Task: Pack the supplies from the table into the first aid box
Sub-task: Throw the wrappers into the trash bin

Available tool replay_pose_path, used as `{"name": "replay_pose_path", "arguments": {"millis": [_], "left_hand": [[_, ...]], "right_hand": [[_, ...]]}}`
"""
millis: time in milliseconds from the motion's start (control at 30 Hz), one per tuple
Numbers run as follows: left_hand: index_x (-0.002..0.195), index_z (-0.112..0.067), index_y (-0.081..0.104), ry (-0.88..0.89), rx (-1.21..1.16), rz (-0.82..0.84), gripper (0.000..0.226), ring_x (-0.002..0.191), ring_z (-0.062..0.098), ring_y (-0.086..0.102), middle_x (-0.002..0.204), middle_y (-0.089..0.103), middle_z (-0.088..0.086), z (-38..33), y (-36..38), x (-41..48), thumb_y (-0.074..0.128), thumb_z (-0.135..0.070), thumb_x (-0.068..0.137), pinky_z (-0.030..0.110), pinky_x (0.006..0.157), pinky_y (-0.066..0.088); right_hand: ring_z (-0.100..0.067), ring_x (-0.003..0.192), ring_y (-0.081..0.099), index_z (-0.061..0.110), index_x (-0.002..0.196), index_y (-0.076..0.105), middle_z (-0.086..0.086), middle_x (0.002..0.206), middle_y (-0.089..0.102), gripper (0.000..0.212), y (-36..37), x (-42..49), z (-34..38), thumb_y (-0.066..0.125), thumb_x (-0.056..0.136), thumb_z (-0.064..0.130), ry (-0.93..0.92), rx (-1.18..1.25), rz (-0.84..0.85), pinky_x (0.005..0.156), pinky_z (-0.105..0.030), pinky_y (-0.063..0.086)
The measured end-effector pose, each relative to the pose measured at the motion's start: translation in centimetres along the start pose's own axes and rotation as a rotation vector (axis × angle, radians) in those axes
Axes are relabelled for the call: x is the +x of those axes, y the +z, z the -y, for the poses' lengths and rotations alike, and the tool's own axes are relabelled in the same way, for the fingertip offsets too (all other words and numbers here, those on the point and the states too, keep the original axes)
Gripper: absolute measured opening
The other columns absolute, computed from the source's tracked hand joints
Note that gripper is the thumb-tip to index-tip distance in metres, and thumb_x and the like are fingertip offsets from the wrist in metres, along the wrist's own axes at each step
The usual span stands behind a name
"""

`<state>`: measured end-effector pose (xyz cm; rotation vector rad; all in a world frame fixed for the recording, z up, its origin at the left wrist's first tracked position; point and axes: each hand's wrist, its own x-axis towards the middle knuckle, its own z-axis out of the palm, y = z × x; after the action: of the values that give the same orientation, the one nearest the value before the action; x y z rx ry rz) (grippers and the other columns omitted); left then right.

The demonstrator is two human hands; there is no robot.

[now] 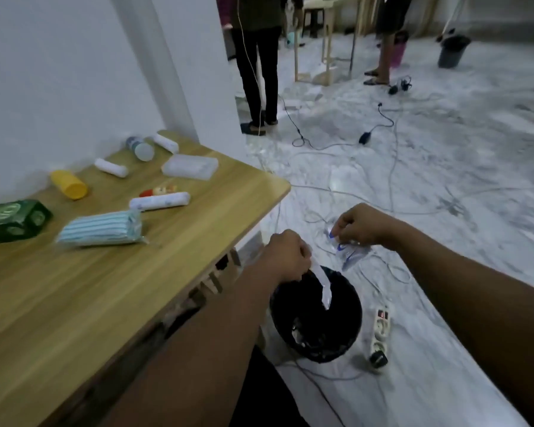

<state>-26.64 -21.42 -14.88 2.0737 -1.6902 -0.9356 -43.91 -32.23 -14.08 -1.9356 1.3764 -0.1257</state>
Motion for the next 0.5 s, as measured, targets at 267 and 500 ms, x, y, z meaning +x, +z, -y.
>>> {"name": "replay_pose_path", "arguments": {"millis": [267, 500], "left_hand": [[0.125, -0.011, 0.066, -0.184, 0.032, 0.256, 0.039, 0.110, 0.023, 0.062, 0.122, 0.066, 0.008, 7.8, 10.2, 5.4, 0.066, -0.029, 0.090, 0.027, 0.087, 0.047], [0.140, -0.019, 0.056, -0.232, 0.053, 0.429, 0.049, 0.120, 0.028, 0.059, 0.134, 0.061, 0.011, 9.5, 12.1, 8.7, 0.063, -0.032, 0.093, 0.033, 0.097, 0.049]], "right_hand": [[-0.026, 0.072, 0.058, -0.012, 0.107, 0.068, -0.032, 0.100, 0.069, 0.030, 14.2, 4.5, -9.9, 0.066, 0.087, 0.010, 0.246, 0.051, 0.234, 0.063, -0.028, 0.042], [-0.028, 0.111, 0.063, 0.010, 0.123, 0.070, -0.012, 0.122, 0.068, 0.038, 17.4, 7.4, -12.0, 0.065, 0.086, 0.019, 0.245, -0.016, 0.332, 0.091, -0.033, 0.049]]}}
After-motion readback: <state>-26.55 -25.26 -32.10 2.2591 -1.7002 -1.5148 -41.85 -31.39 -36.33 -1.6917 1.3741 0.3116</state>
